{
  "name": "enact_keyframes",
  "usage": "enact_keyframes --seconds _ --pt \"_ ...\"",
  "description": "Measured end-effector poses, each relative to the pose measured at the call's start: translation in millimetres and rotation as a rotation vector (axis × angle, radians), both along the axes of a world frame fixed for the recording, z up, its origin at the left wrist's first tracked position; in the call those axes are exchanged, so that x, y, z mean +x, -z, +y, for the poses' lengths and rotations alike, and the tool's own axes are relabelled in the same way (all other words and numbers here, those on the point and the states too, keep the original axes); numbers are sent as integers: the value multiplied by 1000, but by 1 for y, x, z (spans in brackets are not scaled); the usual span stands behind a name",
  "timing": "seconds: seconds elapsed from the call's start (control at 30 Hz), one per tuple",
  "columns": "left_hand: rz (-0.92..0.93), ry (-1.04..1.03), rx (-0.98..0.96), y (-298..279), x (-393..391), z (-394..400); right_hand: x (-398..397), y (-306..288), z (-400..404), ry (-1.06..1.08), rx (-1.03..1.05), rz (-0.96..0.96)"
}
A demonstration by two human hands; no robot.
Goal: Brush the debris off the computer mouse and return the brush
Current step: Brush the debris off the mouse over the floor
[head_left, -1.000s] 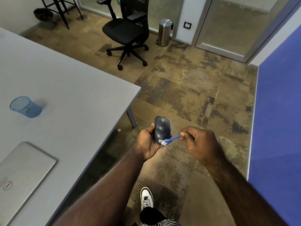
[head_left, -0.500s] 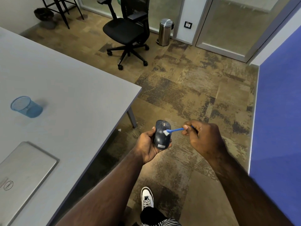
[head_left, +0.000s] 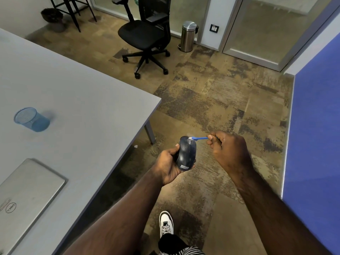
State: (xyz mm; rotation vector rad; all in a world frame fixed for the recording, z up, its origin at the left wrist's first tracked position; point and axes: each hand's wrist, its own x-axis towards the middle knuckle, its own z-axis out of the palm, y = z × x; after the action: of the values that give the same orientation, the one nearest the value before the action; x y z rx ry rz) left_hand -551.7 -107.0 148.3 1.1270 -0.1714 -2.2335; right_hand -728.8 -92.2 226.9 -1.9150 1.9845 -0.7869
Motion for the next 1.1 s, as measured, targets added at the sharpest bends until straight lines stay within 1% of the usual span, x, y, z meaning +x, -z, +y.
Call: enact_keyframes --seconds 0.1,0.27,0.4,0.53,0.67,0.83,0.97,1.1 --pt "-6 -5 -13 0 -2 -1 -1 0 1 -56 27 -11" --pt "-19 10 -11 1 -2 0 -7 1 -3 12 14 7" --pt "-25 14 -14 -1 -3 0 -7 0 -3 -95 85 22" --pt "-23 7 12 0 -1 2 -10 -1 -8 -33 47 -27" --pt "-45 9 -9 1 -2 1 -4 -1 -3 -145 63 33" --pt "-34 4 3 -1 -1 3 -6 -5 -3 -62 56 5" --pt "-38 1 -26 -3 0 0 -2 -9 3 -140 86 31" --pt "-25 12 -22 -4 0 -1 -5 -8 -1 -39 32 1"
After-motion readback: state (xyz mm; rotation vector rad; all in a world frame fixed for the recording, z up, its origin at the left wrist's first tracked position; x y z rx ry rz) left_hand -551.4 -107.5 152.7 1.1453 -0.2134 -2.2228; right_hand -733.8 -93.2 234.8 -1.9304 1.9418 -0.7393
